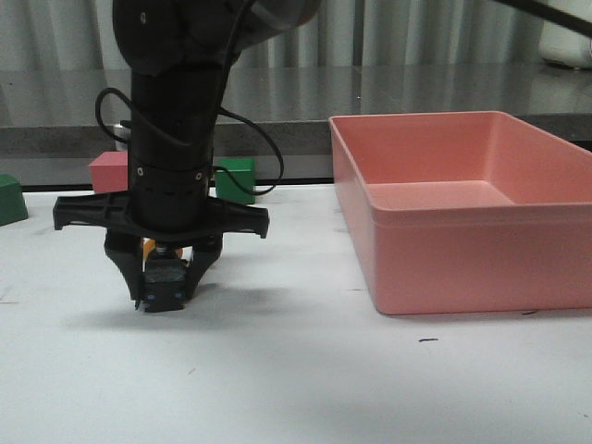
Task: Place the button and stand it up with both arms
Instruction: 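Lift the button out of the bin and carry it toward the left arm, then open the right gripper to set the button on the table, raise it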
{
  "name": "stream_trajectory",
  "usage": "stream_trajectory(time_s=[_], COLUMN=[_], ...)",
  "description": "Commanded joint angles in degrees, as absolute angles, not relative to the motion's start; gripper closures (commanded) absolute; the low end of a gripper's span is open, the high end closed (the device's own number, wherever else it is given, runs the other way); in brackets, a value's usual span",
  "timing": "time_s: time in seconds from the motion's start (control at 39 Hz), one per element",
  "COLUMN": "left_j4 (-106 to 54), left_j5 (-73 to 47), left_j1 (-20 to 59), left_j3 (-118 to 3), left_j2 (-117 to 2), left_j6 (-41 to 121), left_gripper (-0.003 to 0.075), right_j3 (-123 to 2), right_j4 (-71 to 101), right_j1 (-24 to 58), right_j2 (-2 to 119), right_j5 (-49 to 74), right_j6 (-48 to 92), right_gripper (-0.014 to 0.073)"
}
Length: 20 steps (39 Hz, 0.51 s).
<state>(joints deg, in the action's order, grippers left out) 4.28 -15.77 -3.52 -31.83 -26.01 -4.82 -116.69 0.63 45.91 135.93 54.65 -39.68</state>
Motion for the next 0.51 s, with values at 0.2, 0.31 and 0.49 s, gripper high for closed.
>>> stream_trajectory(time_s=[0.2, 0.31, 0.49], left_j4=[4.3, 4.3, 4.3], left_j5=[-11.3, -11.2, -11.2], left_j1=[-3.2, -3.2, -3.2], left_j3=[-34.1, -34.1, -34.1], left_j2=[-26.7, -26.7, -26.7], left_j6=[-5.2, -5.2, -5.2], left_gripper=[0.0083, 0.0083, 0.0083], right_j3=[-118.7, -118.7, -118.7], right_j4=[0.0, 0.0, 0.0], right_j1=[45.8, 45.8, 45.8], right_j2=[133.2, 133.2, 133.2], right_j5=[52.2, 52.0, 52.0], right_j6=[-42.5, -42.5, -42.5], right_gripper=[0.0268, 0.0189, 0.0012])
